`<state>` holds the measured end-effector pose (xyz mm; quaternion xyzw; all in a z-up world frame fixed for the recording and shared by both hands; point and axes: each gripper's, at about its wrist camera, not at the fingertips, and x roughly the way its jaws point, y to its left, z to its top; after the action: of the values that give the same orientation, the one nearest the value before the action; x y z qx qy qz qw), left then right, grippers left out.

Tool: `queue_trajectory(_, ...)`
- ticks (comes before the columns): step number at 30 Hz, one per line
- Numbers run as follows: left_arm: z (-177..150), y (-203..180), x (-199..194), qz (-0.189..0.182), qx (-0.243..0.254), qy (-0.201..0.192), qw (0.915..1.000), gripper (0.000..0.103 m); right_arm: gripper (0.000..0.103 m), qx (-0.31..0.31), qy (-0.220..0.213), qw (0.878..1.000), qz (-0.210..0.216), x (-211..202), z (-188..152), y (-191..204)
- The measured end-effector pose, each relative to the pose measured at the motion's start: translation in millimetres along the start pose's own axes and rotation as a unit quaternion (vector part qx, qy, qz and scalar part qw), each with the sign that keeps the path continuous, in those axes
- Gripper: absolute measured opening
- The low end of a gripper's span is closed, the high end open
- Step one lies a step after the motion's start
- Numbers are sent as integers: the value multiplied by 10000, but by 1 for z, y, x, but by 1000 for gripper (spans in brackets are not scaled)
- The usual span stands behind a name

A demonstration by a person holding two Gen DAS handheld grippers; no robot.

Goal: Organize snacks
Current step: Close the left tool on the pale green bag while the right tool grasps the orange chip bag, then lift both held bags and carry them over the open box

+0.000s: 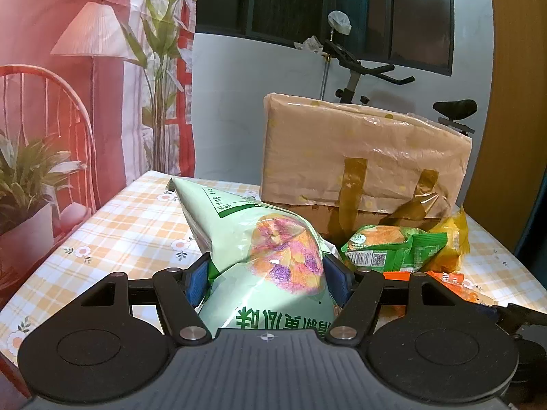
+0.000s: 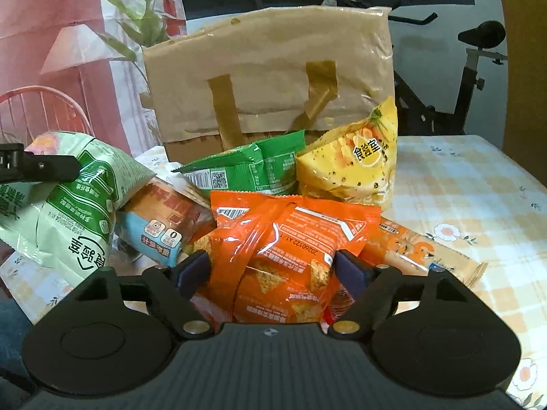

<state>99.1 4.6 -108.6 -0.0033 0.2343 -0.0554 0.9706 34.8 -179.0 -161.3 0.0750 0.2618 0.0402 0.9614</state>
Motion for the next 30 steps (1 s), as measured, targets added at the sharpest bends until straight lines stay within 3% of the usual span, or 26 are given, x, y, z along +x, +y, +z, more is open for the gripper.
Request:
queue_trajectory(11,0,1,-6,82,10,-21,10000,70,73,-357,-397,9986,43,-18,4,11)
queue_trajectory(30,0,4,-9,120,-39,-92,9999,70,72,-625,-586,9956,373,-30,4,21)
